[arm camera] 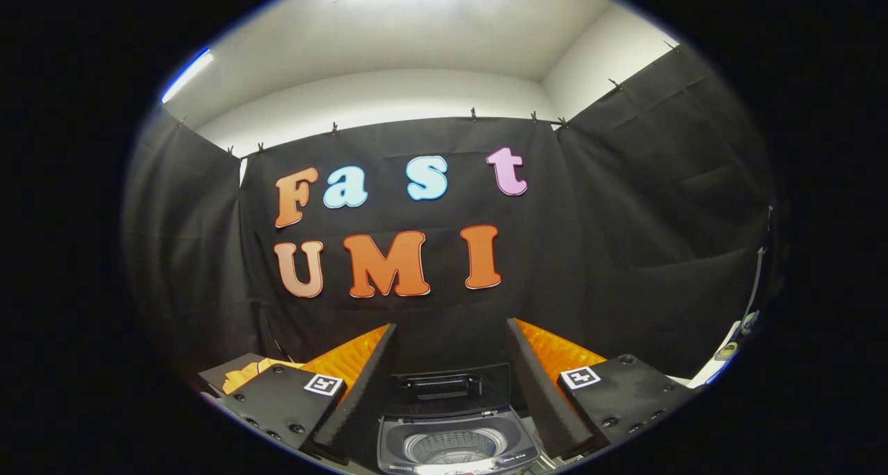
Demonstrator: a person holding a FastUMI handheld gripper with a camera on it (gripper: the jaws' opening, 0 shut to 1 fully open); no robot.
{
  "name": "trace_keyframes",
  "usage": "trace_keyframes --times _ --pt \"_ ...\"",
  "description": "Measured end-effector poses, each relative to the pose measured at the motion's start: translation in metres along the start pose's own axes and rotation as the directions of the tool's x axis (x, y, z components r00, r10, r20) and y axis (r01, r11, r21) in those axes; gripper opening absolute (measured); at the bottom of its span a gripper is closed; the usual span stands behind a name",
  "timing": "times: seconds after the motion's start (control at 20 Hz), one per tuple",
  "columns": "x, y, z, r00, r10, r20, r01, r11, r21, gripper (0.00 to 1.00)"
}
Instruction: Put the clothes into the washing machine and then close the washing machine lid.
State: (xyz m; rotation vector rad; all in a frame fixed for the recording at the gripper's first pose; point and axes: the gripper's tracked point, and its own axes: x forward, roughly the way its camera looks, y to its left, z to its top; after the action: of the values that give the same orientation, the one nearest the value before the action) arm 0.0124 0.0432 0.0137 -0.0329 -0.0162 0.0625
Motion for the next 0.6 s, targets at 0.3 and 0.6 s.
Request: trace_keyframes --times 0.3,0.6 --pt "-0.012 -0.004 0.01 0.999 -0.025 0.034 0.025 1.0 -0.002 0.98" --pt "-0.029 -0.002 0.003 0.999 -0.03 0.032 0.03 1.0 0.001 0.98"
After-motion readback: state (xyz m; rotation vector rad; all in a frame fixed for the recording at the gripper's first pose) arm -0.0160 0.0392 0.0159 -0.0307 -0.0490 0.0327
